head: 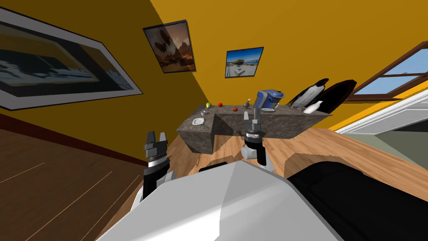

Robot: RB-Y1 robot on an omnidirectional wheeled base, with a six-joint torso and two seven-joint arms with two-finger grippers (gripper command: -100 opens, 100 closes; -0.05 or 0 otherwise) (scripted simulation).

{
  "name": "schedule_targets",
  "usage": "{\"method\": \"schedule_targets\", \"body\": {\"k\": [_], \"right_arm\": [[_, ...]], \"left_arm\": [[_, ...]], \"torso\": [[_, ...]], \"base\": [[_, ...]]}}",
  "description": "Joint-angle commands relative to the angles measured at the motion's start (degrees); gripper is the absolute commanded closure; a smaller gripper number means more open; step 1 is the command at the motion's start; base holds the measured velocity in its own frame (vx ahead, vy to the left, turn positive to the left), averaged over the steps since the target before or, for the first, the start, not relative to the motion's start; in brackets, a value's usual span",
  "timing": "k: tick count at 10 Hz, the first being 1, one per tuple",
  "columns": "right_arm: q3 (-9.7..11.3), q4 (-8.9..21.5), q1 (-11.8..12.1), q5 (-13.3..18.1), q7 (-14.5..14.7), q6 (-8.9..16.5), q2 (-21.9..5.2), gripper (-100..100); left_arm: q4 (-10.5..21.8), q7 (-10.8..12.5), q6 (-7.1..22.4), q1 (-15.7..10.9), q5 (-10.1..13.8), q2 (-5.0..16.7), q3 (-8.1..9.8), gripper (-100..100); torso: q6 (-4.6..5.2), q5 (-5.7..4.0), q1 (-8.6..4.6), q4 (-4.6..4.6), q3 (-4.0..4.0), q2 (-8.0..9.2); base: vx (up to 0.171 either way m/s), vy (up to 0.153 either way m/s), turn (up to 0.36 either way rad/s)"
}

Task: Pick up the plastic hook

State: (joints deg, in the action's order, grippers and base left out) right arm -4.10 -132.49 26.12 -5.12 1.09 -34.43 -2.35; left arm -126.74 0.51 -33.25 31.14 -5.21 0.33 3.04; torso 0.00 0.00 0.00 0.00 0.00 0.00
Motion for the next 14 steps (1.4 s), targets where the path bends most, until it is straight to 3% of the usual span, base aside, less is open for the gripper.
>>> {"method": "schedule_targets", "body": {"k": [1, 5, 6, 8, 13, 14], "right_arm": [[0.0, 0.0, 0.0, 0.0, 0.0, 0.0, 0.0, 0], [-0.01, 0.0, 0.0, 0.0, 0.0, 0.0, -0.01, 0], [-0.01, 0.0, 0.0, 0.0, 0.0, 0.0, -0.01, 0], [-0.01, 0.0, 0.0, 0.0, 0.0, 0.0, -0.01, 0], [0.0, 0.0, 0.0, 0.0, 0.0, 0.0, -0.01, 0], [0.0, 0.0, 0.0, 0.0, 0.0, 0.0, 0.0, 0]], "left_arm": [[0.95, 0.13, 1.81, -1.78, 0.97, 2.22, -0.59, -100], [5.37, 0.48, 8.15, -7.74, 4.0, 5.74, -2.25, -100], [5.37, 0.48, 8.53, -8.16, 4.0, 5.74, -2.25, -100], [8.92, 0.68, 12.42, -12.01, 5.92, 7.08, -3.21, -100], [13.71, 0.87, 19.28, -18.04, 7.96, 8.21, -4.15, -100], [16.3, 0.96, 21.21, -20.6, 9.0, 8.74, -4.6, -100]], "torso": [[0.0, 0.0, 0.0, 0.0, 0.0, 0.0], [0.0, 0.1, 0.46, 0.0, 0.0, 0.01], [0.0, 0.11, 0.46, -0.01, -0.02, -0.04], [0.01, 0.07, 0.28, -0.02, -0.05, -0.09], [0.0, 0.05, 0.22, -0.02, -0.03, -0.05], [0.0, 0.05, 0.18, -0.01, -0.03, -0.05]], "base": [[-0.006, 0.047, 0.011], [-0.004, 0.11, 0.0], [0.016, 0.078, -0.005], [0.008, 0.076, 0.0], [0.006, 0.058, -0.004], [0.02, 0.051, -0.006]]}}
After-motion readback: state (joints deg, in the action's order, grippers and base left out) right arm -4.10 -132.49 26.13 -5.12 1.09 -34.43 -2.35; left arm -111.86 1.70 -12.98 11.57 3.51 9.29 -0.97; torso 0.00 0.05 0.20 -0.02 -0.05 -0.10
